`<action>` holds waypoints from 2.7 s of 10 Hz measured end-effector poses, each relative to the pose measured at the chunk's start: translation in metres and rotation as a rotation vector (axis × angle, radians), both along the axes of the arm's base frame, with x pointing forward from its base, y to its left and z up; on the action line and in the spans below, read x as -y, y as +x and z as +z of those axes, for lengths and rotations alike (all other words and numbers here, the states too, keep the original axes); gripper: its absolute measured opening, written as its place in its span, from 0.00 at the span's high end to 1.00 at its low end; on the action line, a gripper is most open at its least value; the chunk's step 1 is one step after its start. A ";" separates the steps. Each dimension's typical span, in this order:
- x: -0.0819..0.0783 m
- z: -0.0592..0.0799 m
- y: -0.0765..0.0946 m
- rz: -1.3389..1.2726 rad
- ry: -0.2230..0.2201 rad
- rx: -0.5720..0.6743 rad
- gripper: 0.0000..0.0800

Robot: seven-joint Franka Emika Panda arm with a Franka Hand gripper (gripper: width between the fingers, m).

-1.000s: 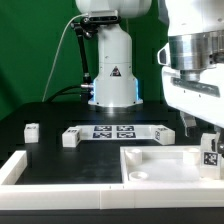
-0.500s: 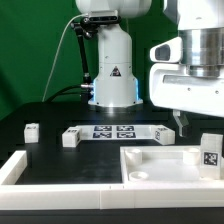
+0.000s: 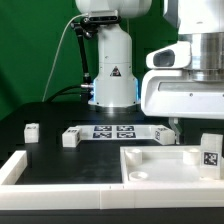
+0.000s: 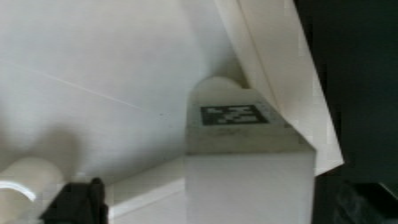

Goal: Assemble one leg

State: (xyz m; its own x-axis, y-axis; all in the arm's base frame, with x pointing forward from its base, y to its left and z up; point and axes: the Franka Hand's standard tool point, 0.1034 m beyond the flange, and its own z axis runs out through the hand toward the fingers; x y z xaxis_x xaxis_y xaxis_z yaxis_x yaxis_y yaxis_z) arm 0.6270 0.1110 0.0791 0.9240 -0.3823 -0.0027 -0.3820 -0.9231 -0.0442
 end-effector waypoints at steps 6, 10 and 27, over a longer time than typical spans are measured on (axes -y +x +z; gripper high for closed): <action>0.002 0.000 0.000 -0.051 0.001 -0.002 0.64; 0.002 0.000 0.000 -0.381 0.007 -0.014 0.64; 0.007 -0.003 -0.007 -1.593 0.087 -0.037 0.55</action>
Offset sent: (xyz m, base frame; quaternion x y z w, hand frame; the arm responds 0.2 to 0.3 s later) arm 0.0000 0.0000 0.0000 0.0000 0.0000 0.0000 1.0000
